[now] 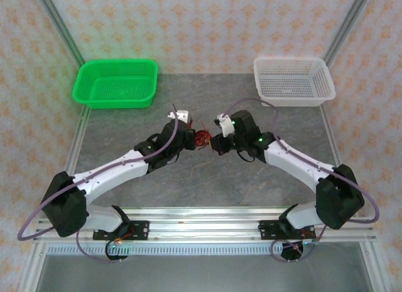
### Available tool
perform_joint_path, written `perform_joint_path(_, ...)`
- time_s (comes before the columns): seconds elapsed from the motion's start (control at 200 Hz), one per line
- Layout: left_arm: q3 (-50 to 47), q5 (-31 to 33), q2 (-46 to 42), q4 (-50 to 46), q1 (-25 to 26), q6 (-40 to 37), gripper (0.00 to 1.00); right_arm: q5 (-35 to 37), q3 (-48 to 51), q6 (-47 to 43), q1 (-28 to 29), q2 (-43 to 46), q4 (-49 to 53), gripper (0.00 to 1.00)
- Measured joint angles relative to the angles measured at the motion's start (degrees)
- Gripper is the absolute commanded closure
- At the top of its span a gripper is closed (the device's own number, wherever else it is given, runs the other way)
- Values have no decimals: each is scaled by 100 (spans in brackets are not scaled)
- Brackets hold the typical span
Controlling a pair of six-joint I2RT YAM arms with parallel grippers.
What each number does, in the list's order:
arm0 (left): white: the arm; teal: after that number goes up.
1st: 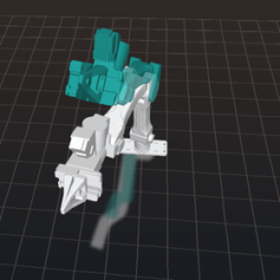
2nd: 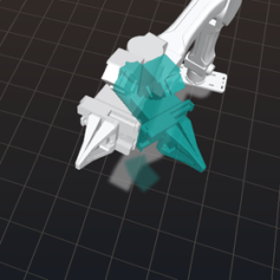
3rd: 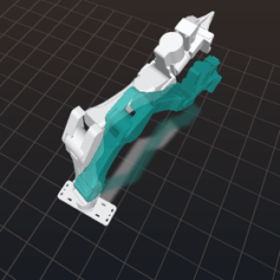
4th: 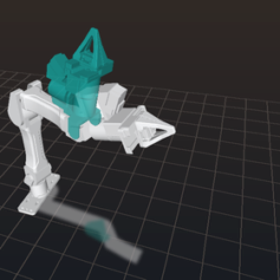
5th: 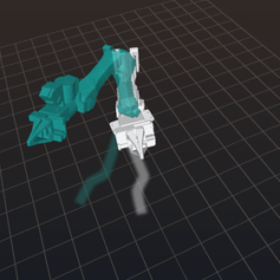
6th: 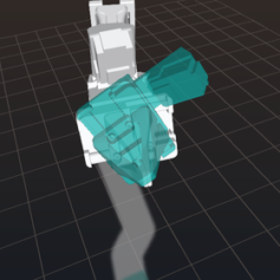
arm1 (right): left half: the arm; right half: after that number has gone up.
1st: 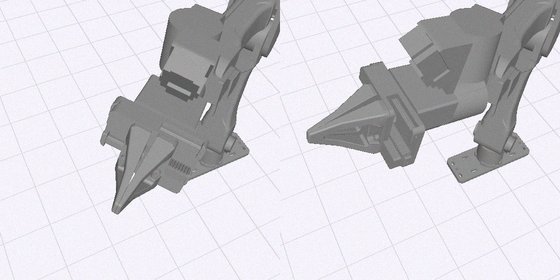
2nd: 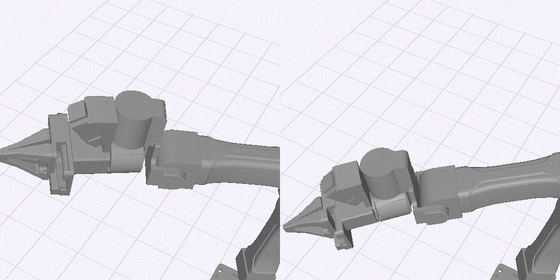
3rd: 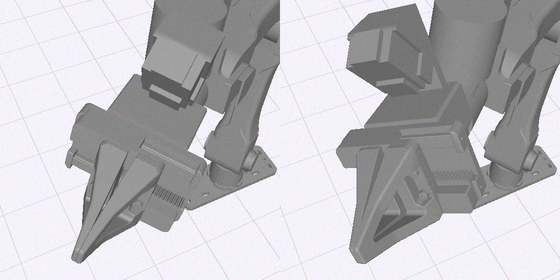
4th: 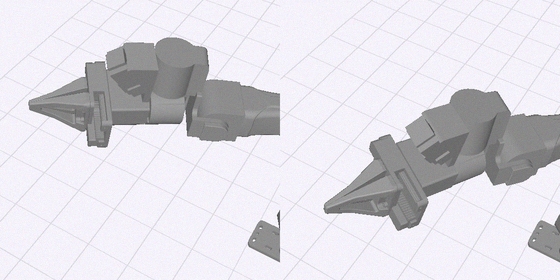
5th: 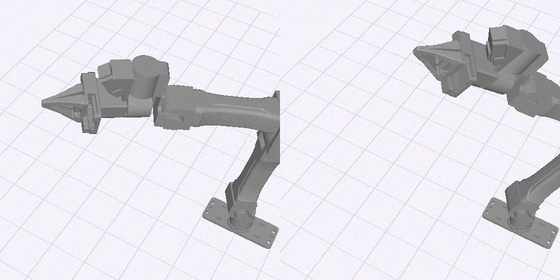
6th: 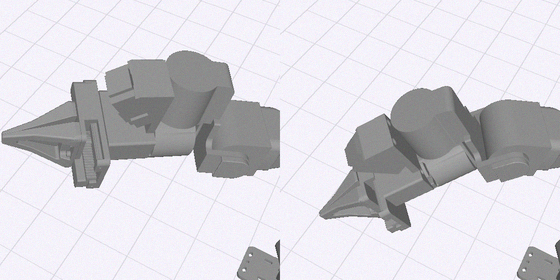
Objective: Untangle the cables
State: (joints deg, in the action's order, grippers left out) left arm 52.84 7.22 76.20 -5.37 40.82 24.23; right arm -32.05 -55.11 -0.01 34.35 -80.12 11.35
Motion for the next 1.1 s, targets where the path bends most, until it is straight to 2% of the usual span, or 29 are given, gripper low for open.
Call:
perform_joint_path(0.07,-13,122,-81,0,15,-72,100,85,-190,356,-105,-31,33,63)
perform_joint_path(0.2,-175,317,-293,0,76,-188,100,271,-304,647,-293,-24,79,48)
perform_joint_path(0.496,-262,382,-483,-4,293,-662,100,111,-345,188,-295,140,448,47)
perform_joint_path(0.741,-79,407,-476,-85,634,-1032,100,-212,-1342,-170,-258,-444,664,46)
perform_joint_path(1.101,-52,459,-446,-92,634,-1132,100,-308,-1401,-144,48,-835,863,48)
